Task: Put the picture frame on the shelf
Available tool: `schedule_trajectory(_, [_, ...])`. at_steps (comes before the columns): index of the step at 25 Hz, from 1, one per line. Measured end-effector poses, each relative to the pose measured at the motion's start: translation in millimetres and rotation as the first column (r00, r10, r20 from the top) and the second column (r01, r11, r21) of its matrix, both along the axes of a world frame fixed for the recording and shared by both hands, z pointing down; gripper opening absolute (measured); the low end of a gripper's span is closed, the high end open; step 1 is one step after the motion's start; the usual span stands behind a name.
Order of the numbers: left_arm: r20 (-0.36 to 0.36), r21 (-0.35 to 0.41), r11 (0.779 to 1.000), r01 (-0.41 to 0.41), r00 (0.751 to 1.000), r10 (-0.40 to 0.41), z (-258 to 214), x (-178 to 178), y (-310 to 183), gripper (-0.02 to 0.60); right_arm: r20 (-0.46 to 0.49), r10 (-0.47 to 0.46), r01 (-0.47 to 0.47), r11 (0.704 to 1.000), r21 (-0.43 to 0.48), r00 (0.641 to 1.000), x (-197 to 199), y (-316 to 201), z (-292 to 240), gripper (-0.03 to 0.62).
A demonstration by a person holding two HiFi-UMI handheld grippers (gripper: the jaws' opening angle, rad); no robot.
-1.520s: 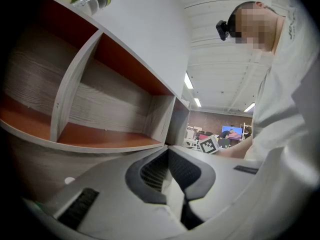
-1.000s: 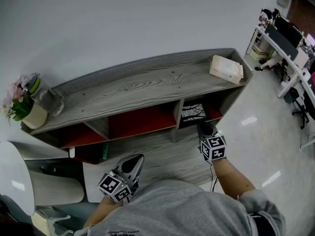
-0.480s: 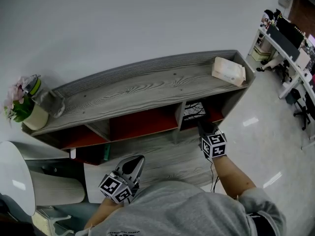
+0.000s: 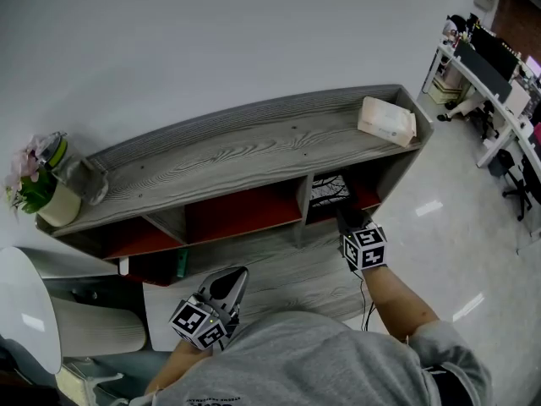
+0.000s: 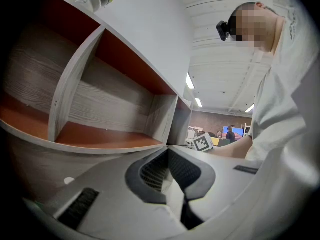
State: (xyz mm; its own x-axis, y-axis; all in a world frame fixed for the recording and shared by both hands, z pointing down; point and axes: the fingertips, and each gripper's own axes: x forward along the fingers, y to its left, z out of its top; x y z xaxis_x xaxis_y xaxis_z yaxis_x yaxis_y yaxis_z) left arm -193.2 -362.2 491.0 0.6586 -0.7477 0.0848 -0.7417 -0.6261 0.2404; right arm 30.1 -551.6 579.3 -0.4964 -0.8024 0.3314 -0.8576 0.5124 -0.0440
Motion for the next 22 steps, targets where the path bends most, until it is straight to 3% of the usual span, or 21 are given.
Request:
schedule_trajectory(13, [0.009,0.016,1.0,0.012,1.0,-0.012,-7,0,4,0.017,0.016,-0.041,0.04,0.999,0.017,0.999,1,21,-14,-0.011])
schedule_trajectory(22, [-0.005,0.047,0.999,0.018,1.0,-0.018,-22,37,21,0.017,0.167,-0.153,0.155,0.988,0.001,0.974,30,72,-41,-0.011])
